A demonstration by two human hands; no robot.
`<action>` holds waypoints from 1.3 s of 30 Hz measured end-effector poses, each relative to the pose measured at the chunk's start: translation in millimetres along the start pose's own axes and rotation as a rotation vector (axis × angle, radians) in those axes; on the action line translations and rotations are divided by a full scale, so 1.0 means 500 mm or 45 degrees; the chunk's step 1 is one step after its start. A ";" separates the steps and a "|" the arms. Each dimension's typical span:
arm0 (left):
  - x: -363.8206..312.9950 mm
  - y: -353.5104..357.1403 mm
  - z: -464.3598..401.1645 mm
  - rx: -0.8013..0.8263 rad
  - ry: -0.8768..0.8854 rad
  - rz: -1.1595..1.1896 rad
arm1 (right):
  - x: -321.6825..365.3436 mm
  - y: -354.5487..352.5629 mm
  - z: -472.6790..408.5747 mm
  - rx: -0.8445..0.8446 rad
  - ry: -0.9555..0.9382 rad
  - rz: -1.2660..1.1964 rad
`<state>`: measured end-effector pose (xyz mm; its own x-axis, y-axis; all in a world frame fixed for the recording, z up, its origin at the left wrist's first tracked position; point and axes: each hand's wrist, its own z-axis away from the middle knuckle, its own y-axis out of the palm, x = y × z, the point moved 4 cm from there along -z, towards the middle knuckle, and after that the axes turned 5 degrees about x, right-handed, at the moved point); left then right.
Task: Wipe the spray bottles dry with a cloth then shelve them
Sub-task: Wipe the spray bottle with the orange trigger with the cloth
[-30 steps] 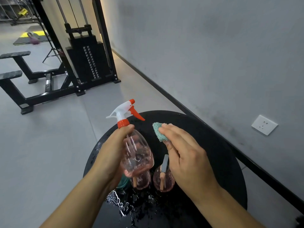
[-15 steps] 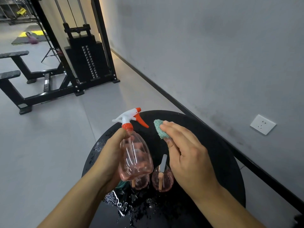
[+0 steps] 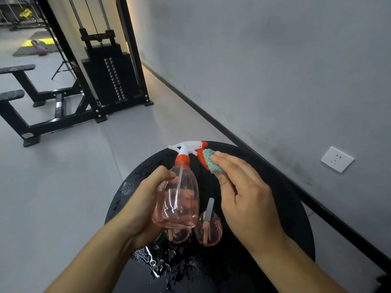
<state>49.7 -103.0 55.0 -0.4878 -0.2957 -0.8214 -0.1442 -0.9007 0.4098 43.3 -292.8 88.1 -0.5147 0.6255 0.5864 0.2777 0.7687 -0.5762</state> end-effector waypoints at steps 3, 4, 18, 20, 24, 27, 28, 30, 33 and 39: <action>-0.002 0.012 0.003 0.009 0.067 -0.054 | -0.003 -0.003 -0.002 -0.025 0.012 -0.004; -0.003 0.018 0.004 0.013 0.093 -0.072 | -0.003 -0.004 -0.002 -0.026 0.020 -0.002; 0.008 0.045 0.008 0.100 0.027 -0.231 | -0.010 0.025 0.003 0.130 0.075 0.219; 0.005 0.046 0.009 0.116 0.027 -0.199 | -0.008 0.030 0.004 0.205 0.075 0.211; 0.008 0.045 0.008 0.102 0.024 -0.273 | -0.009 0.033 0.010 0.270 0.033 0.205; 0.001 0.045 0.013 0.079 0.050 -0.269 | -0.023 0.027 0.006 0.243 0.069 0.238; -0.002 0.045 0.014 0.085 0.062 -0.265 | -0.027 0.022 0.004 0.214 0.094 0.239; -0.003 0.051 0.016 0.094 0.066 -0.259 | -0.026 0.019 0.001 0.185 0.127 0.214; 0.000 0.066 0.018 0.126 0.050 -0.261 | -0.001 0.032 0.011 0.281 0.051 0.154; -0.003 0.048 0.009 0.125 0.078 -0.275 | -0.032 0.016 -0.004 0.207 0.152 0.149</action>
<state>42.9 -122.6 67.8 -0.3838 -0.1208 -0.9155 -0.3237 -0.9109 0.2559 55.3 -296.6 75.1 -0.3847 0.7277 0.5678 0.1902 0.6645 -0.7227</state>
